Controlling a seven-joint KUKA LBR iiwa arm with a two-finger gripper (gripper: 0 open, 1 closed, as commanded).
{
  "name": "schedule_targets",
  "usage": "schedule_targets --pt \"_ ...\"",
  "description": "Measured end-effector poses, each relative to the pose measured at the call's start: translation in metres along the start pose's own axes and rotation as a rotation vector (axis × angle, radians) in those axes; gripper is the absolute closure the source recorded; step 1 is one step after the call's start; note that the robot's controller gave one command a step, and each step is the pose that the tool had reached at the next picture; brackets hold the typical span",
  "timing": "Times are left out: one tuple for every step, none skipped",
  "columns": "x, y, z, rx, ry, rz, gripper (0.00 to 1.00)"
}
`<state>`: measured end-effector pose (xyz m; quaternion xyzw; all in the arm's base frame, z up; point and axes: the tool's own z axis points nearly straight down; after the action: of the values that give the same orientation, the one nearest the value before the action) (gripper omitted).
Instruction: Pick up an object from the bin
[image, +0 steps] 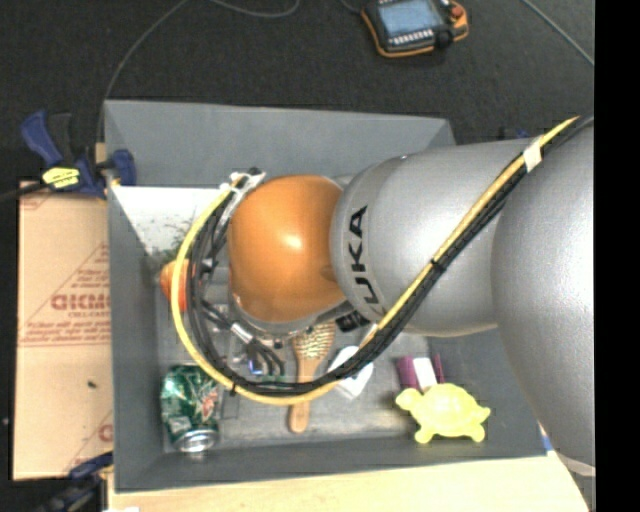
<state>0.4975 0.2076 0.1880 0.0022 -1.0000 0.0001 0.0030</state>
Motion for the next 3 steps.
schedule_targets --pt "-0.002 -0.001 -0.004 -0.002 -0.008 0.006 0.00" --pt "0.009 0.020 0.093 -0.001 -0.016 -0.398 0.00" --pt "0.018 0.029 0.040 0.000 -0.010 -0.508 0.00"
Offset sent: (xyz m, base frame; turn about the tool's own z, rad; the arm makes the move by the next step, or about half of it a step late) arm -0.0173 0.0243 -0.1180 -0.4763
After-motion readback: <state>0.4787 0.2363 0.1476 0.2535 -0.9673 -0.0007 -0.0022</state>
